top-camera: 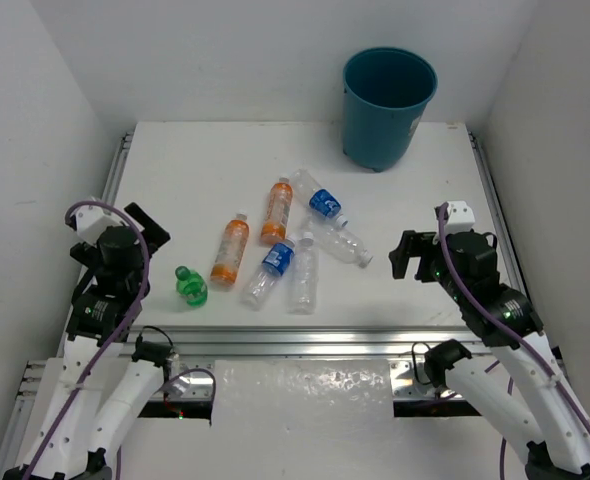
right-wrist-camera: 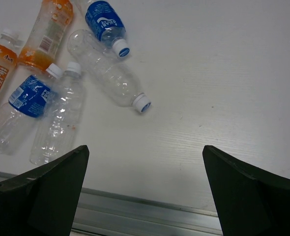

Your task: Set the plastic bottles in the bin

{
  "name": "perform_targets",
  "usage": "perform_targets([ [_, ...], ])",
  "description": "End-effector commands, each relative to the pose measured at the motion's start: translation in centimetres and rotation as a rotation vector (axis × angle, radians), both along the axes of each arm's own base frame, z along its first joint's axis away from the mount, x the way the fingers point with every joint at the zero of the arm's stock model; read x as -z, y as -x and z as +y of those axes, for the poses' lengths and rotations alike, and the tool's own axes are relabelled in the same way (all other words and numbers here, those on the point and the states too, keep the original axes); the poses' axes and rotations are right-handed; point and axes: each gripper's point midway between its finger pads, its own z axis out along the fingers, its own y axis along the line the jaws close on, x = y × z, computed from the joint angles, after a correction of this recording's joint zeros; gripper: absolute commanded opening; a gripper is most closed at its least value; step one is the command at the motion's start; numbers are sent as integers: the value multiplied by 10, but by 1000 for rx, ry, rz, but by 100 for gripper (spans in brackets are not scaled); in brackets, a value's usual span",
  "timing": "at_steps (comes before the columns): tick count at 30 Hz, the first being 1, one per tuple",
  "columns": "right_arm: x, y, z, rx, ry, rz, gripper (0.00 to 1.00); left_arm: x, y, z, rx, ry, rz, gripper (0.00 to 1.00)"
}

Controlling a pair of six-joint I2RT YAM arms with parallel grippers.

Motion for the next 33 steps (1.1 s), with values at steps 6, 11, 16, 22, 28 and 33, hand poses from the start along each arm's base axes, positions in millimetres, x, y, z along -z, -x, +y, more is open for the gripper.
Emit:
perform_targets([
  [6, -18, -2, -1, 15, -17, -36, 99, -34, 9, -6, 15, 56, -27, 100],
  [11, -18, -1, 1, 7, -20, -16, 99, -10, -4, -27, 117, 78, 139, 100],
  [16, -14, 1, 17, -67, -33, 75, 99, 37, -20, -71, 345, 150, 405, 100],
  [22, -16, 4, 33, -138, -83, 82, 99, 52, -12, -70, 337, 159, 446, 100],
  [28, -23, 8, 34, -153, -94, 62, 99, 79, -5, -80, 384, 193, 571, 100],
  [33, -31, 14, 42, -195, -130, 66, 99, 90, 8, -79, 358, 216, 682, 100],
])
